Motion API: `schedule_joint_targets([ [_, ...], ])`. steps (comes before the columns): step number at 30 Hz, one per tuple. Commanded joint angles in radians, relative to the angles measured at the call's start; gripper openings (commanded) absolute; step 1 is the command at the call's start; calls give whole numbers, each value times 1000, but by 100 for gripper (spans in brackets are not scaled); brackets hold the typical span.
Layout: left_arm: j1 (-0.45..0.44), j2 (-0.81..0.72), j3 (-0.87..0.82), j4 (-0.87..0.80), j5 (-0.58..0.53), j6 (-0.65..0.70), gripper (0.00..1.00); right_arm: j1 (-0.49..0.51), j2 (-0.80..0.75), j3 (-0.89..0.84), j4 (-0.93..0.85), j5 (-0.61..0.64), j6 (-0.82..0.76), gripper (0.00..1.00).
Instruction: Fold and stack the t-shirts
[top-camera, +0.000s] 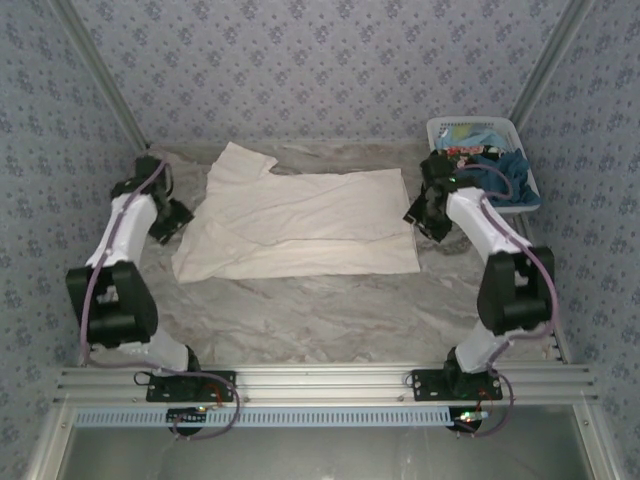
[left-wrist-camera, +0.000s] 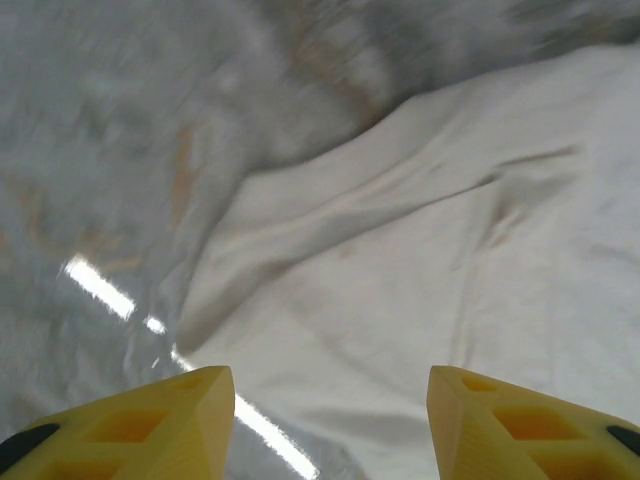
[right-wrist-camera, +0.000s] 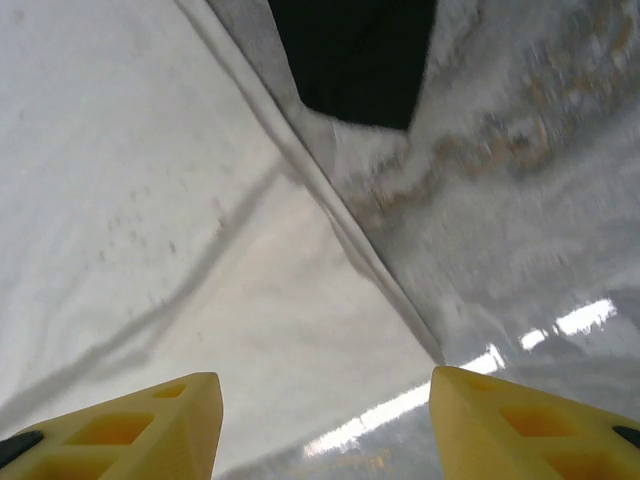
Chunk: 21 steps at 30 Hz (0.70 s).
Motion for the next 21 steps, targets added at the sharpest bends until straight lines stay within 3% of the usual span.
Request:
schedule_joint_targets([
  [1, 46, -8, -120, 7, 157, -84, 54, -9, -68, -164, 16, -106, -13, 59],
  [4, 70, 6, -168, 37, 203, -104, 53, -17, -115, -262, 62, -173, -10, 58],
  [8, 72, 38, -188, 29, 179, -94, 51, -42, -128, -331, 108, -216, -3, 57],
  [21, 72, 87, -249, 94, 71, -93, 43, -56, -60, -364, 198, -210, 23, 50],
])
